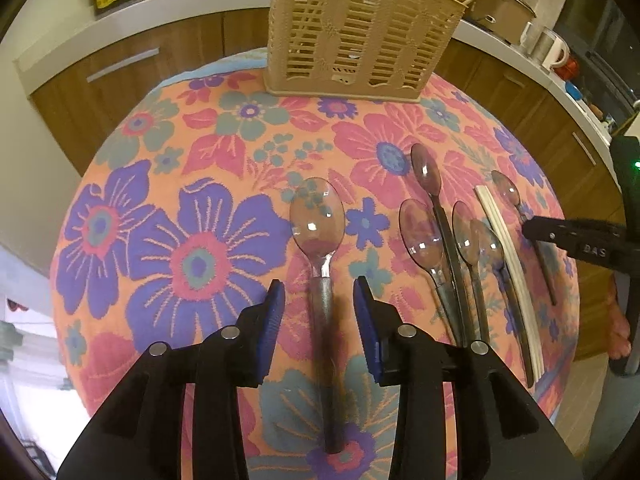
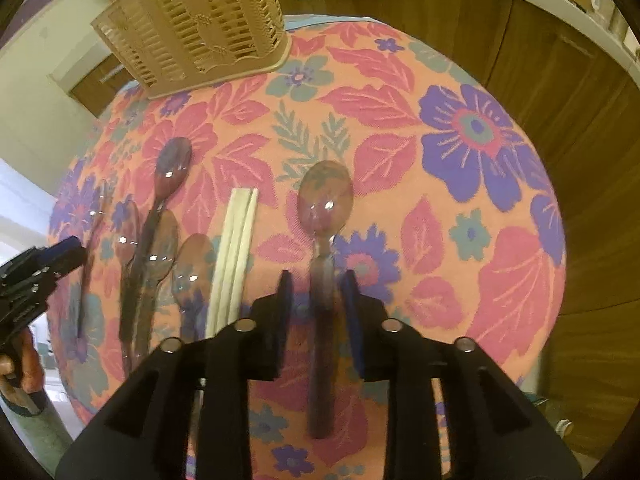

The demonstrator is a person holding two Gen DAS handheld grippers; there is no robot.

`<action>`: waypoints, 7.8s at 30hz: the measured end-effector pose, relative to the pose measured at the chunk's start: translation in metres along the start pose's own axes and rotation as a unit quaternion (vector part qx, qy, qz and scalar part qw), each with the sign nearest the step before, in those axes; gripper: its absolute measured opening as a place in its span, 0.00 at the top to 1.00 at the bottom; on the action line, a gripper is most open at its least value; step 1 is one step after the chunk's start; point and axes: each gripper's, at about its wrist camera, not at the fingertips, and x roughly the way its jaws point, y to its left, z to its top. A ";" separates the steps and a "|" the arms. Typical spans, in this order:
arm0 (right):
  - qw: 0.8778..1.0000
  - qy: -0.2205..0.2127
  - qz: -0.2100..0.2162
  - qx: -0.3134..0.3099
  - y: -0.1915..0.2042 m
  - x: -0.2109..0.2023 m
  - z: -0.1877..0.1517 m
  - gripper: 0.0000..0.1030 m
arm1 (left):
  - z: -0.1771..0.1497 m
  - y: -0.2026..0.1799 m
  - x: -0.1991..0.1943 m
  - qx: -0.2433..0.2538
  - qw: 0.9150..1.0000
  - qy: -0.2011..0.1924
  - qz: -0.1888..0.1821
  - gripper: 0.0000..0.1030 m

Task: Organize utensils
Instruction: 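Close the right tool on a clear spoon handle while the left tool grasps another spoon, then lift both spoons bowl-up and carry them above the basket, then lower the spoons handle-first into the basket and open both tools, then move both tools back down toward the remaining spoons and chopsticks, then close the right tool on a wooden chopstick while the left tool grasps a clear spoon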

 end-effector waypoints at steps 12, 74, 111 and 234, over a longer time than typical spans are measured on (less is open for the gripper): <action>0.998 0.015 -0.043 -0.052 0.015 0.009 0.023 0.91 | 0.018 -0.027 0.021 0.073 0.995 0.023 0.068 0.90; 0.922 -0.380 0.019 -0.074 0.082 -0.082 0.216 0.90 | 0.212 0.009 -0.045 -0.009 0.923 -0.383 -0.041 0.89; 0.959 -0.274 0.013 -0.074 0.067 -0.198 0.124 0.61 | 0.067 0.007 -0.186 -0.008 0.936 -0.339 -0.097 0.39; 0.998 0.046 -0.003 -0.030 0.003 0.004 0.005 0.96 | 0.018 -0.011 0.015 0.031 0.999 0.007 0.025 0.99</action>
